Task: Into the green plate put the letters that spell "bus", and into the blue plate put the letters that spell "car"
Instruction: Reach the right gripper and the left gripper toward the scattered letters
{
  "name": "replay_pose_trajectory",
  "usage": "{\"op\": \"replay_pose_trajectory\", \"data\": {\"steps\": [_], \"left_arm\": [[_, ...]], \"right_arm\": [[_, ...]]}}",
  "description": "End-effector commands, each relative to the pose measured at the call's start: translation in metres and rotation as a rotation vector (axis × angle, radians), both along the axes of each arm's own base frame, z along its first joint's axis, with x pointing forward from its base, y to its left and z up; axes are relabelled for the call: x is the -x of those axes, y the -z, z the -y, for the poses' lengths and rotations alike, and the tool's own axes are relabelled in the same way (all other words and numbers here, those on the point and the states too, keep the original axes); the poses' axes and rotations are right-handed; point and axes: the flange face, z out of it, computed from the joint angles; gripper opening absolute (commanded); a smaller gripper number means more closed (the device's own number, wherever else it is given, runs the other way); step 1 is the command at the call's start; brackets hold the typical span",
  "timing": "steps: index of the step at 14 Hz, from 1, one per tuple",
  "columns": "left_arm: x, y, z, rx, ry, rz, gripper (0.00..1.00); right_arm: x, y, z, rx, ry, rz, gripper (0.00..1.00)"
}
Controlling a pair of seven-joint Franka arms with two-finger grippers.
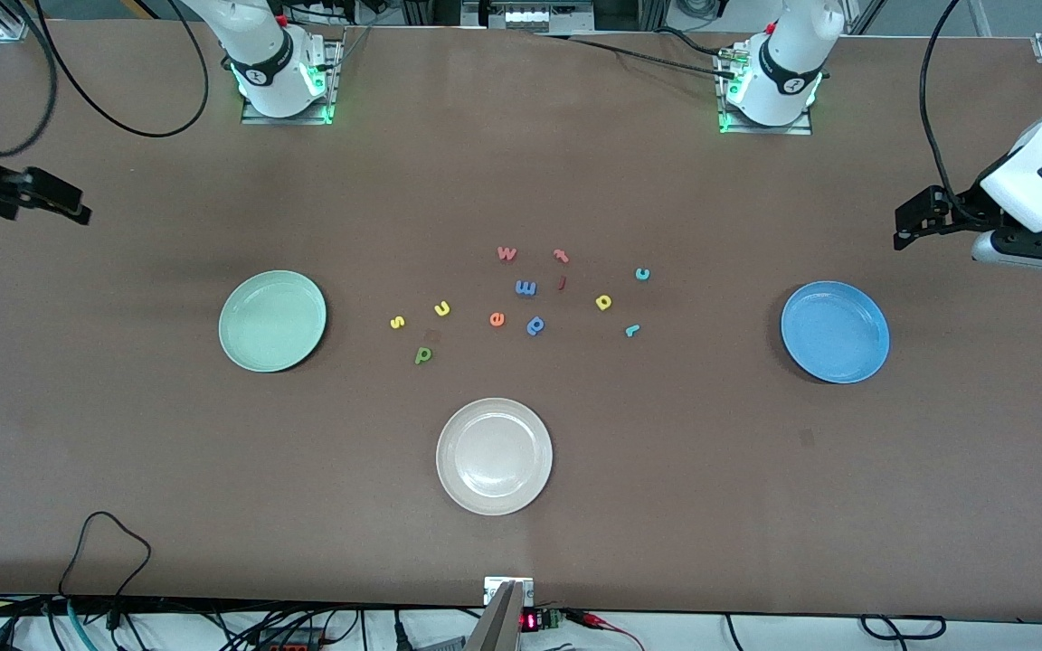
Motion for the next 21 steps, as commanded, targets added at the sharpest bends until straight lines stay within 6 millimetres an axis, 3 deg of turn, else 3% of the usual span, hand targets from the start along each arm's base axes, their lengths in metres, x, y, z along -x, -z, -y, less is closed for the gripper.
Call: {"op": "replay_pose_trajectory", "data": {"steps": [1,4,7,10,11,13,14,17,18,21], "left_arm": [[0.004,-0.002,0.000,0.008,0.000,0.008,1.00],[0.004,-0.002,0.000,0.008,0.000,0.008,1.00],[0.004,-0.002,-0.001,0.008,-0.001,0.008,1.00],[0.004,-0.002,-0.002,0.008,-0.001,0.005,1.00],[0.006,-0.002,-0.002,0.007,-0.004,-0.006,1.00],[0.009,0.002,0.004,0.008,0.007,-0.041,1.00],[0.009,0.014,0.011,0.006,0.038,-0.093,1.00],[-0.001,0.068,0.065,0.001,0.118,-0.215,1.00],[-0.006,0.093,0.082,-0.006,0.148,-0.257,1.00],[-0.035,0.171,0.135,0.013,0.218,-0.253,1.00]], "right_arm": [[-0.035,0.069,-0.046,0.012,-0.053,-0.034,1.00],[-0.048,0.143,-0.106,0.027,-0.074,-0.132,1.00],[-0.056,0.200,-0.178,-0.007,-0.082,-0.128,1.00],[-0.049,0.263,-0.241,0.010,-0.175,-0.141,1.00],[-0.044,0.274,-0.263,0.016,-0.192,-0.132,1.00],[-0.041,0.291,-0.287,0.019,-0.203,-0.105,1.00],[-0.038,0.306,-0.302,0.020,-0.214,-0.090,1.00],[-0.031,0.337,-0.328,0.027,-0.182,-0.057,0.96],[-0.029,0.342,-0.330,0.029,-0.186,-0.058,0.88],[-0.027,0.356,-0.330,0.035,-0.186,-0.071,0.77]]}}
